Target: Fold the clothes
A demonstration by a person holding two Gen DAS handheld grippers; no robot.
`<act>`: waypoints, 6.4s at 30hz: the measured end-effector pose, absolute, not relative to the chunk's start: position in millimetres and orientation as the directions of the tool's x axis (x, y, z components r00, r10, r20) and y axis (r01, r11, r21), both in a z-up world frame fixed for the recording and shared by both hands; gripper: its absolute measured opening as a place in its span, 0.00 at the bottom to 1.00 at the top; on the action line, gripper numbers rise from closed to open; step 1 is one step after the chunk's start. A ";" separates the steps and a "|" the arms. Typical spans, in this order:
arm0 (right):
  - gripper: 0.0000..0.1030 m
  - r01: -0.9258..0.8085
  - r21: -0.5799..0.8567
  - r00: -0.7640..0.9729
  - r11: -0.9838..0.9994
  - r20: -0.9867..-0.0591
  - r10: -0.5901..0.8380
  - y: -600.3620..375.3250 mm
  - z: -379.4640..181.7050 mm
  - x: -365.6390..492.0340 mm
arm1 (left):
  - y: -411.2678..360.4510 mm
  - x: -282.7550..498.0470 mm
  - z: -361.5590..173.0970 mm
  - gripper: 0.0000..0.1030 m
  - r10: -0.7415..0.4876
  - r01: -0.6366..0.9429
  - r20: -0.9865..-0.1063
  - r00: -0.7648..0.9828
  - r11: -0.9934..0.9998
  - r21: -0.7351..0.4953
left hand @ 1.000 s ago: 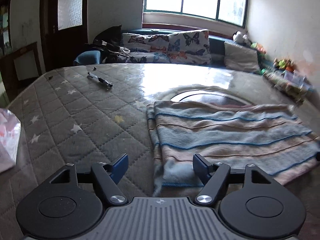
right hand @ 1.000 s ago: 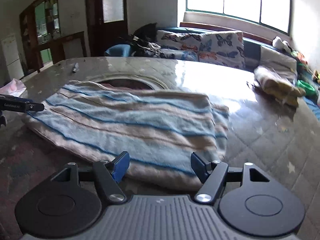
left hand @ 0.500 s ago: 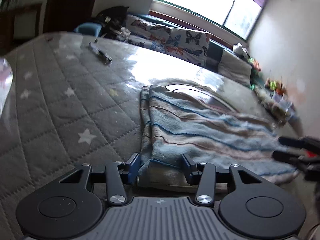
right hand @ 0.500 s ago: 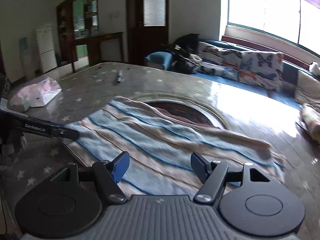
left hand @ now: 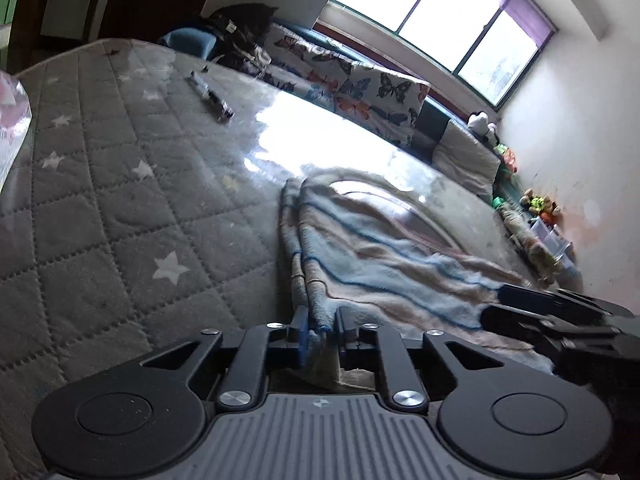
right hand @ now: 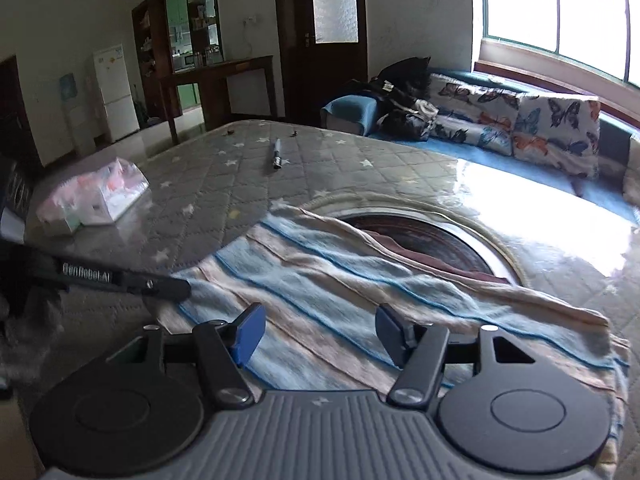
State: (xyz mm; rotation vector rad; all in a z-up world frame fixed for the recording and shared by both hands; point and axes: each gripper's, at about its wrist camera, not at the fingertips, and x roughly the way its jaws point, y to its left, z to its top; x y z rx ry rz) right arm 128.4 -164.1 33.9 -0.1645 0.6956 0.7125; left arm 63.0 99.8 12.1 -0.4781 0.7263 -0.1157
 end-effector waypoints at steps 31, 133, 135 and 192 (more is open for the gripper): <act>0.09 -0.660 0.180 0.356 0.729 -0.780 0.515 -91.4 50.5 199.3 | 50.6 56.2 57.6 0.42 -0.428 0.218 -0.445 0.787 0.867 -0.448; 0.18 -0.379 0.244 0.649 0.892 -0.617 0.445 -402.8 12.0 132.3 | -167.8 122.1 8.7 0.57 -0.539 0.602 -0.620 0.570 0.788 -0.132; 0.18 -0.391 0.246 0.651 0.887 -0.608 0.455 -395.4 12.6 142.0 | -167.8 123.0 7.4 0.57 -0.539 0.601 -0.623 0.567 0.788 -0.134; 0.27 -0.448 0.166 0.604 0.878 -0.668 0.435 -407.2 19.9 152.0 | -164.9 185.5 12.3 0.55 -0.468 0.516 -0.627 0.623 0.848 -0.120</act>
